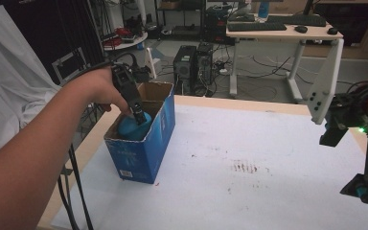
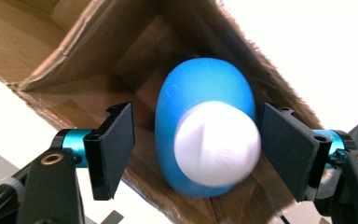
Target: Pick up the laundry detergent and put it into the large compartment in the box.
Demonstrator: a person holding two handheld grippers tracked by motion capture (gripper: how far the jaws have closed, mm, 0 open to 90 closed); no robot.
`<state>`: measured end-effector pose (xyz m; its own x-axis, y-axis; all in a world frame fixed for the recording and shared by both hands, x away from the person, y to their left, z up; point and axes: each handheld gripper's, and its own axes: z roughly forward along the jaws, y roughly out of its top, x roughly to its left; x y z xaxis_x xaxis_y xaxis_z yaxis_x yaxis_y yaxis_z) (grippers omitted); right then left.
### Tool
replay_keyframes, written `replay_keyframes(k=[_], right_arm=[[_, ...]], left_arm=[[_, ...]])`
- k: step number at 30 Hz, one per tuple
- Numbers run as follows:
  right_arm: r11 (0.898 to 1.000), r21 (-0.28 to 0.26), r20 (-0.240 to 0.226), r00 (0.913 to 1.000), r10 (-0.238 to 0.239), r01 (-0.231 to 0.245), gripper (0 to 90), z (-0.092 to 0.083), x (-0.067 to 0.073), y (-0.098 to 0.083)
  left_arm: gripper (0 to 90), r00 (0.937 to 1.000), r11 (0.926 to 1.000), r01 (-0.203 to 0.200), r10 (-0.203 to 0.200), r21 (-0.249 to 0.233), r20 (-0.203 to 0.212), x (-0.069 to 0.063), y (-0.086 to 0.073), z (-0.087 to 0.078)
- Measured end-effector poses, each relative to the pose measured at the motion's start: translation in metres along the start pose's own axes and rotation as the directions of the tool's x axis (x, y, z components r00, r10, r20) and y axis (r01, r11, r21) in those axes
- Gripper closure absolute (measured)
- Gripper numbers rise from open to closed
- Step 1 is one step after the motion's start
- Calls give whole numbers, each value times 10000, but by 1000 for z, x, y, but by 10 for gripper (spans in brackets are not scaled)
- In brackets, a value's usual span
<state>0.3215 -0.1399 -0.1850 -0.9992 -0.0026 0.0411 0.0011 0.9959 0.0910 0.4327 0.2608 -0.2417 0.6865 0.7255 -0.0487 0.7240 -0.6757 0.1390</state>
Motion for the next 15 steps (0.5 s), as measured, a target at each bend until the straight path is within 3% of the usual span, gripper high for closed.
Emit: replay_keyframes(k=[6, 15], right_arm=[[10000, 63, 11, 10000, 5, -5, 44, -2, 0, 1], [10000, 87, -12, 10000, -39, 39, 44, -1, -1, 3]], left_arm=[[275, 10000, 10000, -52, 52, 3, 64, -5, 1, -18], [248, 9983, 9983, -583, 583, 88, -5, -15, 8, -35]])
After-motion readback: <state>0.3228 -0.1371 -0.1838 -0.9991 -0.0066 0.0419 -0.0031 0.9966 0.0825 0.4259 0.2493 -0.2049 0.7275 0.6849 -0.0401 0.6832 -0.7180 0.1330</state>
